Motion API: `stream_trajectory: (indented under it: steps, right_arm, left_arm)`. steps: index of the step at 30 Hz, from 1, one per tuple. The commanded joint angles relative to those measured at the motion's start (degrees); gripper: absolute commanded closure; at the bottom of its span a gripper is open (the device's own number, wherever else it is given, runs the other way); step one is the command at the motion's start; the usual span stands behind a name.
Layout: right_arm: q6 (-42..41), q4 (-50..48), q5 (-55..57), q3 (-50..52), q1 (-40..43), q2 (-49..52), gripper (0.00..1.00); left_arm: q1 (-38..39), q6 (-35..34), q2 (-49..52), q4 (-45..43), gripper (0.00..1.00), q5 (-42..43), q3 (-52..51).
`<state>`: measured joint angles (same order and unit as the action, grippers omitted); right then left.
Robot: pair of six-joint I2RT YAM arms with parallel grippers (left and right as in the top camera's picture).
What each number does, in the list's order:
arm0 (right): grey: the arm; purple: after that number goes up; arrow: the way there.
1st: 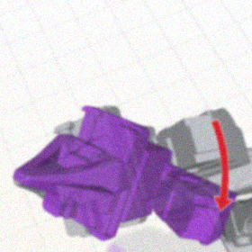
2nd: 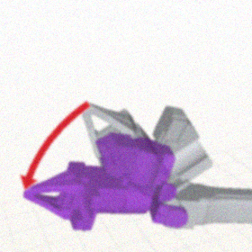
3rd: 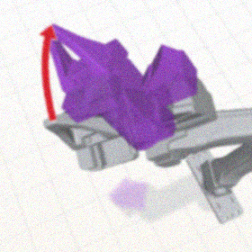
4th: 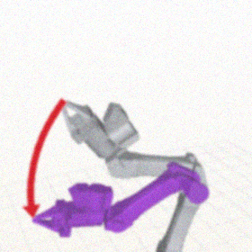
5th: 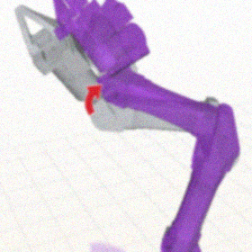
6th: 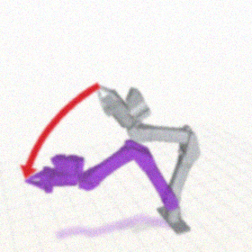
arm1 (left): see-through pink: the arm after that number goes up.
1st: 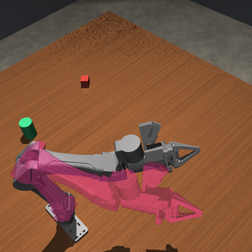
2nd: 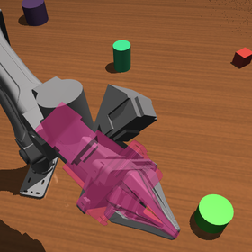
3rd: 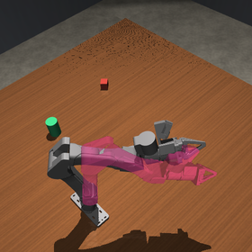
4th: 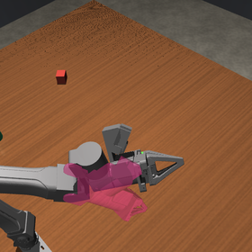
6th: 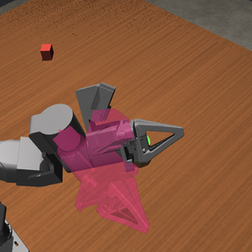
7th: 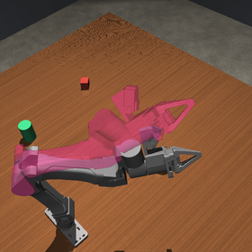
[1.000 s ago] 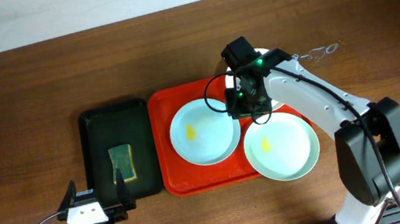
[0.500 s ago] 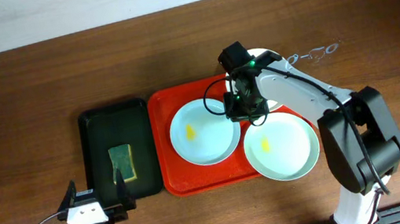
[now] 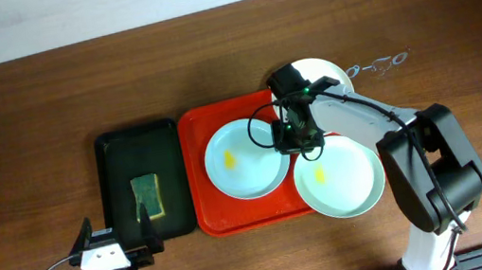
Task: Clean dirty plates on tray and stack at the side
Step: 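Lower the right gripper and pinch the light-blue plate's rim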
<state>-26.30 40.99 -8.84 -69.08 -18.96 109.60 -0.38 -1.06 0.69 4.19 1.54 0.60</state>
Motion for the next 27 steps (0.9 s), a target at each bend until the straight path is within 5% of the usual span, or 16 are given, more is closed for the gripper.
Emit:
stream_trajectory:
  steps: [1,12,27]
  right_arm:
    - [0.3,-0.7,0.7,0.3,-0.3,0.5,0.80]
    - [0.3,1.4,0.3,-1.6,-0.2,0.4,0.91]
    - [0.3,2.5,0.3,-3.6,-0.2,0.4,0.91]
  left_arm:
    - [0.3,0.7,-0.2,0.4,0.01,0.7,-0.1]
    - [0.3,0.7,-0.2,0.4,0.01,0.7,-0.1]
    - [0.3,0.7,-0.2,0.4,0.01,0.6,-0.1]
